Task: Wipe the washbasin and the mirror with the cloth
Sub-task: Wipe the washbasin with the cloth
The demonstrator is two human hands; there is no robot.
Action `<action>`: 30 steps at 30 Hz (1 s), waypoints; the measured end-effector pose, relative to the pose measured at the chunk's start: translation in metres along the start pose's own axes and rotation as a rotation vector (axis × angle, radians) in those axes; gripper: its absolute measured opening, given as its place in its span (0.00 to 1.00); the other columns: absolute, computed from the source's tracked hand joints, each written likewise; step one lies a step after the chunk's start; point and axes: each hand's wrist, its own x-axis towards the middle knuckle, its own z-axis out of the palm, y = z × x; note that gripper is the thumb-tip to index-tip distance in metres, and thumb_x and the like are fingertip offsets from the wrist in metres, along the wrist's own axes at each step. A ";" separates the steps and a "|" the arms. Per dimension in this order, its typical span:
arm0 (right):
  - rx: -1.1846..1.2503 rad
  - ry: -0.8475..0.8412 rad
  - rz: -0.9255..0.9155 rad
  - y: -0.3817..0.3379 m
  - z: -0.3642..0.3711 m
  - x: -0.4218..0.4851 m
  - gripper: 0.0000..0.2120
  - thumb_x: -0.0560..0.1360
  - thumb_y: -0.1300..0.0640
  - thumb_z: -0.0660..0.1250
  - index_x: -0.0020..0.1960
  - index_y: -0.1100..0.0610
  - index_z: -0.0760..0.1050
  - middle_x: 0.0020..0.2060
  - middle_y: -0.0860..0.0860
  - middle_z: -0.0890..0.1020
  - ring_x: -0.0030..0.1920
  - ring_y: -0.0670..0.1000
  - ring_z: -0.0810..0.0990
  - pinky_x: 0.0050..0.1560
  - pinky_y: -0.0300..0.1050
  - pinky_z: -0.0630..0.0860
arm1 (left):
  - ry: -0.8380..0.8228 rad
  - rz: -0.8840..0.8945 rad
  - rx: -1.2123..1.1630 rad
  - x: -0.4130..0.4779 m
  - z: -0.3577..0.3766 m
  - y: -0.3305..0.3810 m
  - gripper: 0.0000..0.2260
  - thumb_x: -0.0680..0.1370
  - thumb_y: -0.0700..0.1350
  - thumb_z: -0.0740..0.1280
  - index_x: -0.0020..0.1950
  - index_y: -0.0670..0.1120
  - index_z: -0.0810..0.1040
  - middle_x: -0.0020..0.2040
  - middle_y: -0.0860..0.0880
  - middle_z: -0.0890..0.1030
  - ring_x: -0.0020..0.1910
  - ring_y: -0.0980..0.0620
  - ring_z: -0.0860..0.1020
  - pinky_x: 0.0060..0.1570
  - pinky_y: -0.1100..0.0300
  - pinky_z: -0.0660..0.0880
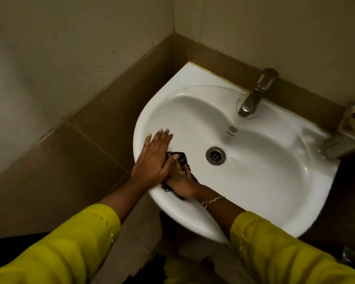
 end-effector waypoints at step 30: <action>-1.166 -0.059 0.102 0.161 -0.112 -0.127 0.37 0.73 0.38 0.31 0.69 0.49 0.68 0.69 0.55 0.69 0.69 0.65 0.64 0.67 0.58 0.33 | -0.110 -0.026 0.166 0.006 0.006 -0.010 0.42 0.73 0.69 0.35 0.70 0.40 0.65 0.70 0.40 0.67 0.72 0.46 0.61 0.72 0.52 0.47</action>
